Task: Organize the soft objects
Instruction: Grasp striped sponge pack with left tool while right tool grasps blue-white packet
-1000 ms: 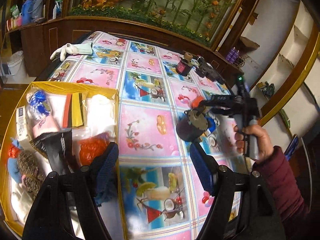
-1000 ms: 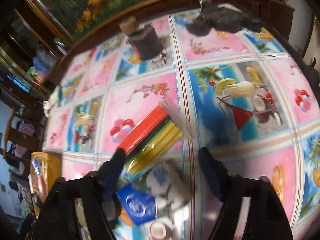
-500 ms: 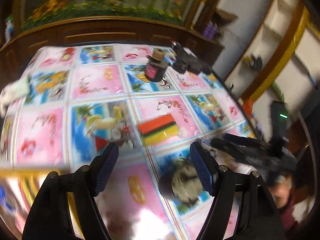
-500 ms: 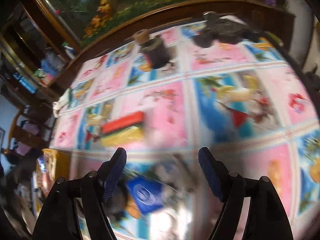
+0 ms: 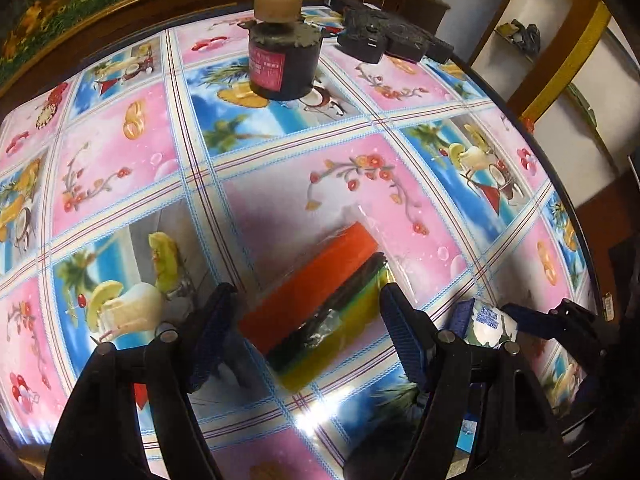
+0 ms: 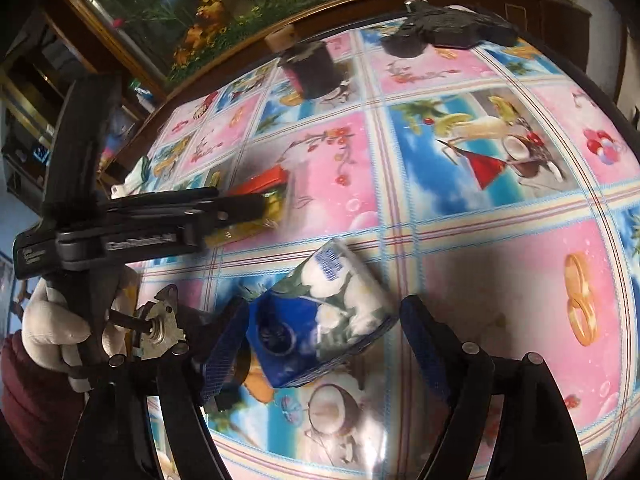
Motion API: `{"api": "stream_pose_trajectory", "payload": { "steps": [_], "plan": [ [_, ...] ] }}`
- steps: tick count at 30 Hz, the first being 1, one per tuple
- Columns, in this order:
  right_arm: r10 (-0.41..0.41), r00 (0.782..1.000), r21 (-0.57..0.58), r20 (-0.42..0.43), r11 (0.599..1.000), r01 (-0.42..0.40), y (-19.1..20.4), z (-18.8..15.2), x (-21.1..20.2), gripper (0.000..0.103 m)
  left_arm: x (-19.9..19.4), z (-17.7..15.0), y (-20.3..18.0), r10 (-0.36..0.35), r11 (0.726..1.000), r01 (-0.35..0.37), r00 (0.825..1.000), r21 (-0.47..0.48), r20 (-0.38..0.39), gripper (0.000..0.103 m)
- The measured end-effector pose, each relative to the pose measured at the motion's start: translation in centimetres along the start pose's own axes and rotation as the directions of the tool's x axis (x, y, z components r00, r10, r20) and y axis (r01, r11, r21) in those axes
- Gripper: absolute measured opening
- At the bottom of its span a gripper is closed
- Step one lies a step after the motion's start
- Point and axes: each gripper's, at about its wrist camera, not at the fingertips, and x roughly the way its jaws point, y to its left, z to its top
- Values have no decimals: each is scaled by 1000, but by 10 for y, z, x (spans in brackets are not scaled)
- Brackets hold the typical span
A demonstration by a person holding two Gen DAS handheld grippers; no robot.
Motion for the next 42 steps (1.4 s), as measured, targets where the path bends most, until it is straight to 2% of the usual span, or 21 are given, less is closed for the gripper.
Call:
{"api": "stream_pose_trajectory", "payload": {
  "steps": [2, 3, 4, 7, 9, 12, 17, 18, 21, 24, 27, 30, 32, 33, 34, 40, 42],
  "plan": [
    [-49, 999, -59, 14, 997, 49, 10, -2, 4, 78, -1, -1, -1, 3, 1000, -3, 1000, 9, -9, 70],
    [-76, 997, -93, 25, 993, 78, 15, -3, 7, 75, -2, -3, -2, -2, 1000, 2, 1000, 16, -13, 67],
    [-74, 997, -102, 37, 992, 78, 19, -6, 4, 67, -3, -4, -3, -3, 1000, 4, 1000, 23, -13, 65],
    [-82, 995, -104, 54, 991, 88, 21, -8, 3, 52, -7, -9, -1, -8, 1000, 8, 1000, 24, -15, 59],
    [-68, 996, -81, 62, 994, 73, 14, -11, -1, 47, -8, -11, 0, -13, 1000, 13, 1000, 15, -13, 57],
    [-37, 998, -48, 59, 998, 40, 5, -15, -9, 46, -11, -13, 0, -14, 1000, 14, 1000, 9, -6, 52],
    [-29, 997, -29, 76, 999, 31, -5, -17, -17, 44, -23, -12, 5, -21, 999, 22, 999, -30, 27, 41],
    [-23, 997, -23, 77, 999, 25, -7, -18, -18, 43, -26, -12, 7, -25, 999, 26, 999, -39, 36, 35],
    [-3, 997, -4, 78, 1000, 3, -14, -18, -21, 41, -35, -14, 11, -34, 997, 38, 998, -65, 60, 28],
    [4, 997, 5, 79, 1000, -5, -17, -19, -23, 40, -41, -18, 14, -47, 996, 53, 996, -78, 76, 27],
    [1, 997, 2, 83, 1000, -1, -16, -20, -24, 39, -38, -18, 16, -42, 995, 48, 997, -87, 70, 27],
    [10, 997, 12, 81, 1000, -11, -18, -20, -24, 39, -42, -15, 17, -56, 994, 67, 992, -89, 112, 30],
    [16, 997, 19, 78, 1000, -17, -19, -19, -23, 40, -41, -11, 17, -48, 995, 58, 991, -81, 121, 48],
    [19, 997, 23, 76, 1000, -20, -20, -19, -22, 40, -39, -9, 15, -29, 997, 38, 992, -71, 121, 61],
    [20, 997, 24, 76, 999, -22, -20, -19, -22, 41, -36, -7, 13, -6, 998, 13, 993, -58, 119, 66],
    [-4, 997, -5, 74, 1000, 5, -10, -20, -21, 50, 0, -1, -5, 51, 998, -52, 998, 29, 28, 66],
    [-29, 997, -38, 77, 999, 32, -2, -22, -19, 54, 4, -3, -17, 87, 992, -89, 996, 93, 17, 67]
  ]
}}
